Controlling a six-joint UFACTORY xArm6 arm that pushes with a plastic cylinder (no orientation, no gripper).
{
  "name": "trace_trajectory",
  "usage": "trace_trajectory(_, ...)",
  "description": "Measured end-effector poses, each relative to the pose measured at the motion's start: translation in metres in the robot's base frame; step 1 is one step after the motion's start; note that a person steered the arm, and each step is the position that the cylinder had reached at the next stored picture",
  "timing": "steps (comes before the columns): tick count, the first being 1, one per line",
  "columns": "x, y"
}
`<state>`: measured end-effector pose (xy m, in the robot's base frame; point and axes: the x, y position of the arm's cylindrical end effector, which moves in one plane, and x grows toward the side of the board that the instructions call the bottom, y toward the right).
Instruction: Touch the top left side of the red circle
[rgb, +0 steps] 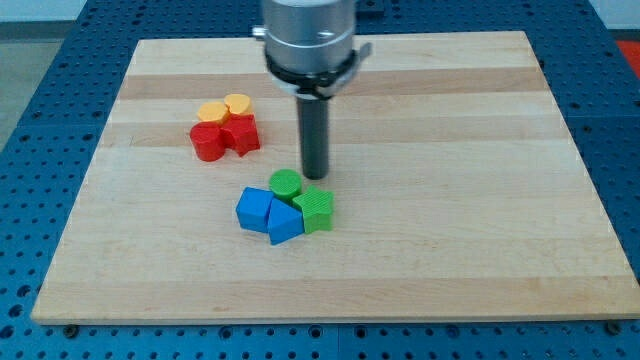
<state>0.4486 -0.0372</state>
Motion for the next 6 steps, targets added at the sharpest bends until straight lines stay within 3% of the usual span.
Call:
trace_trajectory(4, -0.011, -0.205)
trace_trajectory(6, -0.050, -0.201)
